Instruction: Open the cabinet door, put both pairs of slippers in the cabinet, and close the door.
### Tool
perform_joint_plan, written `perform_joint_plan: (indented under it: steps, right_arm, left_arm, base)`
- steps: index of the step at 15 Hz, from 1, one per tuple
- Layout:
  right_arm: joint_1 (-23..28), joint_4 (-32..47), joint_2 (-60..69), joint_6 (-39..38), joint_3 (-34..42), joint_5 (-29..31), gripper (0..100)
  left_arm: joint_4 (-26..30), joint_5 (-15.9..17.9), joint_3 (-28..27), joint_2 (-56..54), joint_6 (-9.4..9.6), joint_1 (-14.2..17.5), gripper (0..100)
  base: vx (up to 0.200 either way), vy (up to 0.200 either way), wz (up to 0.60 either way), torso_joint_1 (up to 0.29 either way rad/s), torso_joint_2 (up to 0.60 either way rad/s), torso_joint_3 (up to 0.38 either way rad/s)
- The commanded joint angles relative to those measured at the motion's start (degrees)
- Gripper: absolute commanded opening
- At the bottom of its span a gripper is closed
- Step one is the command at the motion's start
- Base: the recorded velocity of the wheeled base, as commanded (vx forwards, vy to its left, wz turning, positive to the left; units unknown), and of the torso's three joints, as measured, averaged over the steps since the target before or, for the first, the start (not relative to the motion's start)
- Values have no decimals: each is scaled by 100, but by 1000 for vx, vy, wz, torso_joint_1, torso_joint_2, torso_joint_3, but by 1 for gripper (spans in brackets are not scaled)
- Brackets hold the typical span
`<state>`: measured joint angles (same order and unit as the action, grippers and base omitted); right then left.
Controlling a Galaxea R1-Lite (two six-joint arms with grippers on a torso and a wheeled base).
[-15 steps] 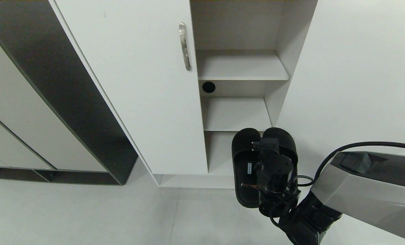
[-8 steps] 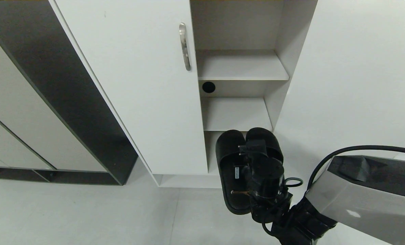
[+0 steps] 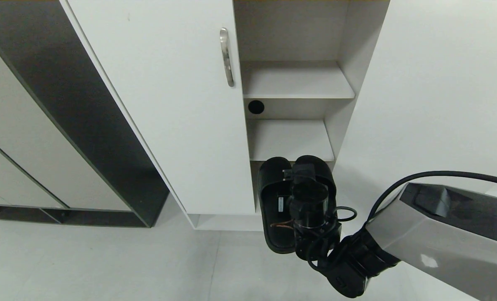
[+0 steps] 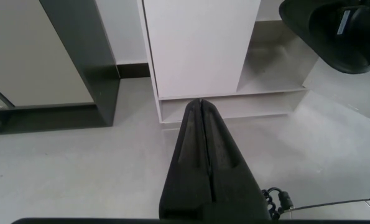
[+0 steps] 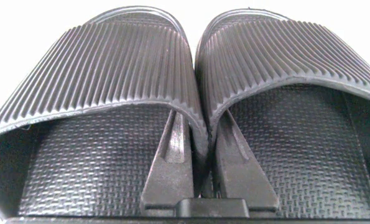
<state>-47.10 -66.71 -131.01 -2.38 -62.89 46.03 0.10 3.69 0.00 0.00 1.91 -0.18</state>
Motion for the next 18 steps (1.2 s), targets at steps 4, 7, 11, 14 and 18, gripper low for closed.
perform_joint_plan:
  steps: [4, 7, 11, 14, 18]
  right_arm:
    - [26, -9, -3, 0, -4, 11, 0]
    - [52, -9, -3, 0, 5, 29, 0]
    - [96, -9, -12, 0, 5, 37, 0]
    - [105, -27, -38, -8, 23, 37, 0]
    - [105, -220, -135, -26, 163, 29, 0]
  left_arm:
    - [-1, 0, 0, 9, 2, 1, 0]
    - [-1, 0, 0, 9, -7, 1, 0]
    - [-1, 0, 0, 9, -7, 1, 0]
    - [8, 0, 0, 9, -7, 1, 0]
    - [-1, 0, 0, 9, -24, 1, 0]
  base:
    - [50, 0, 0, 1, 2, 1]
    - [200, 0, 0, -2, 2, 5]
    - [200, 0, 0, 4, 7, 0]
    - [200, 0, 0, 1, 2, 1]
    - [50, 0, 0, 2, 1, -1]
